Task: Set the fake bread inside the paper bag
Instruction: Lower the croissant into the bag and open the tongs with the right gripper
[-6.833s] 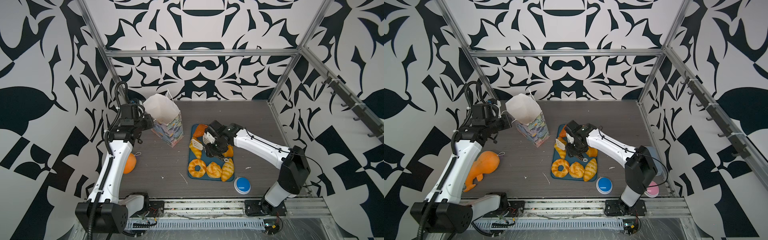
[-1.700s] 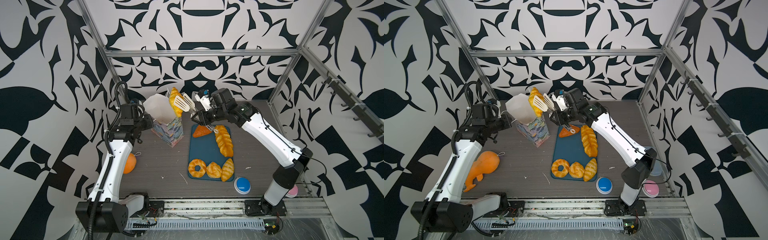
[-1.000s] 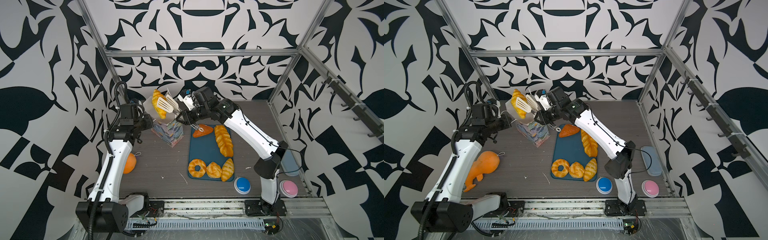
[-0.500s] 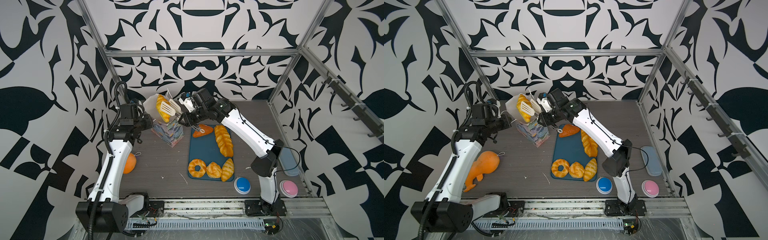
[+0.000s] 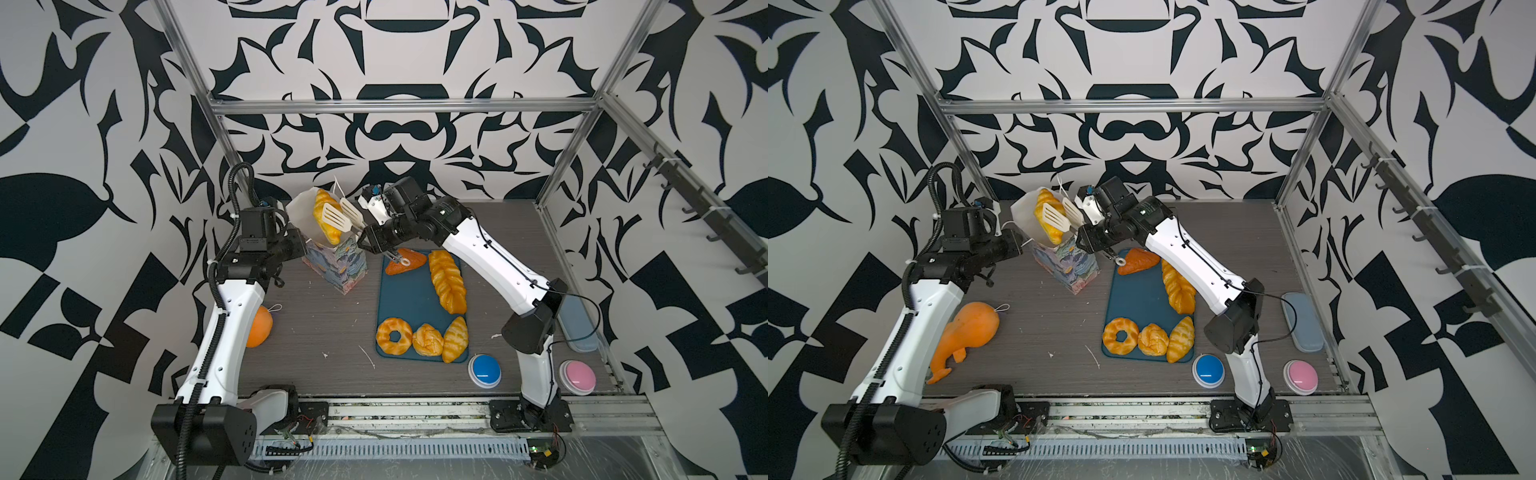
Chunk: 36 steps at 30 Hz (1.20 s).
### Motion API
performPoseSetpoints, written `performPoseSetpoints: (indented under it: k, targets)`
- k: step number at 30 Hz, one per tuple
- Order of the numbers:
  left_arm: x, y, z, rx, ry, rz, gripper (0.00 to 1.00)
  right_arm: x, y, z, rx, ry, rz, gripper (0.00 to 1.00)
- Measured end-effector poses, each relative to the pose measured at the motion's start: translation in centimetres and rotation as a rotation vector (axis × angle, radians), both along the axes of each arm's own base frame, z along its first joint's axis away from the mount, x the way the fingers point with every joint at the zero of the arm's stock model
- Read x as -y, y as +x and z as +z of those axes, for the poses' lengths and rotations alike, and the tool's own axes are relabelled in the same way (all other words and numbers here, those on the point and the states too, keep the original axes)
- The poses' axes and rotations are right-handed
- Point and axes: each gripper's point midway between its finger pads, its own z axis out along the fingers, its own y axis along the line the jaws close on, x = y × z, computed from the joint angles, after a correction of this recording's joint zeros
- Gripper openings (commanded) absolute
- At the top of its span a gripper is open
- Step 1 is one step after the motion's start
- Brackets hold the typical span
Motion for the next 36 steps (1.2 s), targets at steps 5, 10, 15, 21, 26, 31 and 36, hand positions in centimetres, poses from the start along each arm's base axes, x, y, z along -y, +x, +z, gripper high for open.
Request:
performPoseSetpoints:
  k: [5,10,15,21,26,31,36]
  targets:
    - [0.0,0.0,0.0,0.001,-0.001,0.000,0.18,0.1,0.0,-0.6,-0.009,-0.012,-0.002,0.49]
    - [0.0,0.0,0.0,0.001,-0.001,0.000,0.18,0.1,-0.1,-1.1,-0.018,-0.022,-0.003,0.51]
    - [0.0,0.0,0.0,0.001,-0.001,0.000,0.18,0.1,-0.1,-1.1,-0.018,-0.021,-0.003,0.53]
    - [0.0,0.0,0.0,0.001,-0.001,0.000,0.18,0.1,-0.1,-1.1,-0.017,-0.021,-0.003,0.55]
    - [0.0,0.0,0.0,0.001,-0.001,0.000,0.17,0.1,0.0,-1.1,-0.017,-0.020,-0.003,0.56]
    - [0.0,0.0,0.0,0.001,-0.001,0.000,0.16,0.1,0.0,-1.1,-0.017,-0.020,-0.003,0.55]
    - [0.0,0.0,0.0,0.001,-0.001,0.000,0.15,0.2,-0.1,-0.9,-0.013,-0.019,-0.004,0.55]
